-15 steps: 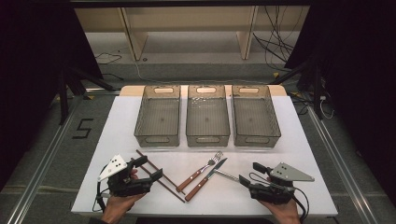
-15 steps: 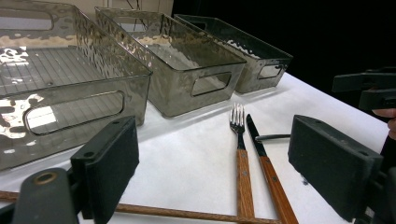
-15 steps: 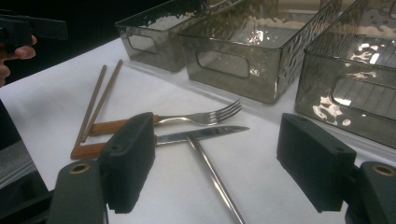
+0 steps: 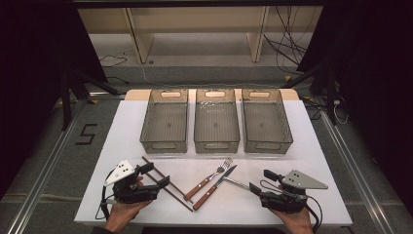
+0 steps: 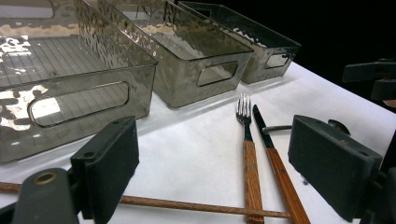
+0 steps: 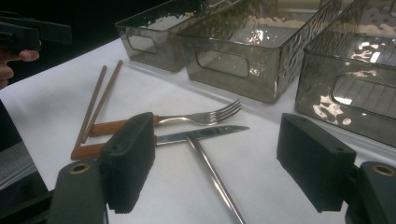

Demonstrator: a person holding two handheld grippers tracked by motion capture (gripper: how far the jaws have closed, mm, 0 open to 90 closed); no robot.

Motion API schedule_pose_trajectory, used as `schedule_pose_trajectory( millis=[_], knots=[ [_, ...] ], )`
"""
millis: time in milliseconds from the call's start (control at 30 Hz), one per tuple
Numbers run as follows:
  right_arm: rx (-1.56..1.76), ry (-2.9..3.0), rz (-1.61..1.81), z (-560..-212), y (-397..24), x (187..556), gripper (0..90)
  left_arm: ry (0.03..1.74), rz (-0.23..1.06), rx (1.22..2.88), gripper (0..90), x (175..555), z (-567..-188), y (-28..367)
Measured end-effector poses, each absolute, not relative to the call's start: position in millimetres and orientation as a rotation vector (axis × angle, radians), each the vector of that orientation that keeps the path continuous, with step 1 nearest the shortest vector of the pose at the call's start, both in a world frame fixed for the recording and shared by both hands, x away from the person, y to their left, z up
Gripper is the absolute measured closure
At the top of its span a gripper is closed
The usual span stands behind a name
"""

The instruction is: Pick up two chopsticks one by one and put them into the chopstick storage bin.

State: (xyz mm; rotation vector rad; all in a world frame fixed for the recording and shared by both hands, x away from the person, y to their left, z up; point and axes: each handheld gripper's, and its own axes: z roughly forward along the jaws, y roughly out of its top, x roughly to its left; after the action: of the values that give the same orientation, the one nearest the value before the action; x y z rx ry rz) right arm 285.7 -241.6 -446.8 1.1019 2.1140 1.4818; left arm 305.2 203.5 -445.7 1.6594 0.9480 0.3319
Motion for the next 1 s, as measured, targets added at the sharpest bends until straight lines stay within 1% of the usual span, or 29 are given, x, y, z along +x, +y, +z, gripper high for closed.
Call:
schedule_pose_trajectory(
  millis=[300,400,500,633,733,800,1000],
  knots=[
    [1.1,2.112,1.485,-446.8,-241.5,285.7,28.5,0.943,0.331,1.662,15.7,306.8,-440.8,205.5],
    [1.103,2.112,1.485,-446.6,-241.4,285.4,28.5,0.938,0.334,1.697,15.7,310.1,-437.6,205.7],
    [1.098,2.112,1.486,-446.5,-241.4,285.4,28.5,0.922,0.347,1.757,15.7,315.8,-432.8,206.1],
    [1.099,2.118,1.484,-446.7,-241.5,285.5,28.5,0.883,0.344,1.883,15.9,326.9,-426.5,202.5],
    [1.096,2.122,1.484,-446.7,-241.2,285.6,28.5,0.85,0.373,1.962,15.8,333.5,-420.9,199.3],
    [1.096,2.125,1.484,-446.8,-241.2,285.6,28.5,0.834,0.369,1.998,15.9,338.5,-416.4,198.5],
    [1.089,2.131,1.483,-447.2,-240.2,285.7,28.5,0.793,0.347,2.183,16.0,356.5,-413.0,192.2]
  ],
)
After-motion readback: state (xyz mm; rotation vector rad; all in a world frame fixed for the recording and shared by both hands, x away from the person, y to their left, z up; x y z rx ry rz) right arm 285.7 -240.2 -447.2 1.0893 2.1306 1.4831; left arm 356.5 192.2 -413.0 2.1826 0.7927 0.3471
